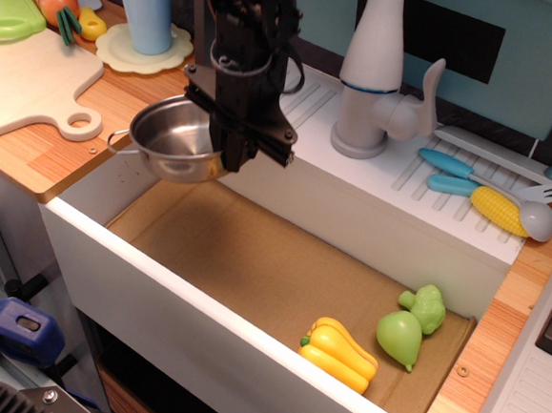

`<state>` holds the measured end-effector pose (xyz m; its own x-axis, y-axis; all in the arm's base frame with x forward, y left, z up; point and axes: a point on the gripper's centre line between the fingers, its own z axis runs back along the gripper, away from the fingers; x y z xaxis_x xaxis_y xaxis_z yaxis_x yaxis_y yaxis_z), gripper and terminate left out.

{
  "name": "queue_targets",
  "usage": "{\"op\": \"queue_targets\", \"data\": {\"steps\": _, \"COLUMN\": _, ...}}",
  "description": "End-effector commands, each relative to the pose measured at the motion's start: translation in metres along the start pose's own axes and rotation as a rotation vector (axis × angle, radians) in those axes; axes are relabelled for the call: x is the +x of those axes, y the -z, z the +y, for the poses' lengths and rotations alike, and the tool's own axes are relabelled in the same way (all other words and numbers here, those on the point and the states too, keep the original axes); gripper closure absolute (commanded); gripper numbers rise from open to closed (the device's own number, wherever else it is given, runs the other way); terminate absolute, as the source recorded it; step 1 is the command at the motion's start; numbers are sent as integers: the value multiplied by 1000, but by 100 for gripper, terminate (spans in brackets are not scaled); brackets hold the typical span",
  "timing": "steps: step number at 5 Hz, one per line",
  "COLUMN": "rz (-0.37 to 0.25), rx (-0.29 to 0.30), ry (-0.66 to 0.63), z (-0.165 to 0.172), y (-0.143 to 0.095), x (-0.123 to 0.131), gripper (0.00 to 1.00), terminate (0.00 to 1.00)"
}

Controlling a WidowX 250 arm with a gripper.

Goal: Put pot or pan in sink

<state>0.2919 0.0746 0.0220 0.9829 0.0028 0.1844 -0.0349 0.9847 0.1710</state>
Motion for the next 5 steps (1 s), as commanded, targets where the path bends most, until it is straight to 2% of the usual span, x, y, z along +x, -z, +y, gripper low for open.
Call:
{"op": "queue_targets", "data": {"steps": 1, "rz": -85, "rx": 6, "ry": -46, "z": 0, "y": 3, "x": -5, "gripper": 100, "terminate": 0}}
{"op": "queue_targets", "data": {"steps": 2, "rz": -95, "rx": -11, "ry": -54, "z": -6, "y": 17, "x": -7, "gripper": 100, "terminate": 0}}
{"op": "queue_targets", "data": {"steps": 4, "rz": -98, "rx": 0, "ry": -75, "z": -18, "y": 43, "x": -17, "gripper": 100, "terminate": 0}}
{"op": "queue_targets", "data": {"steps": 5, "rz": -135, "rx": -5, "ry": -89, "z": -23, "y": 56, "x": -21, "gripper": 0, "terminate": 100}}
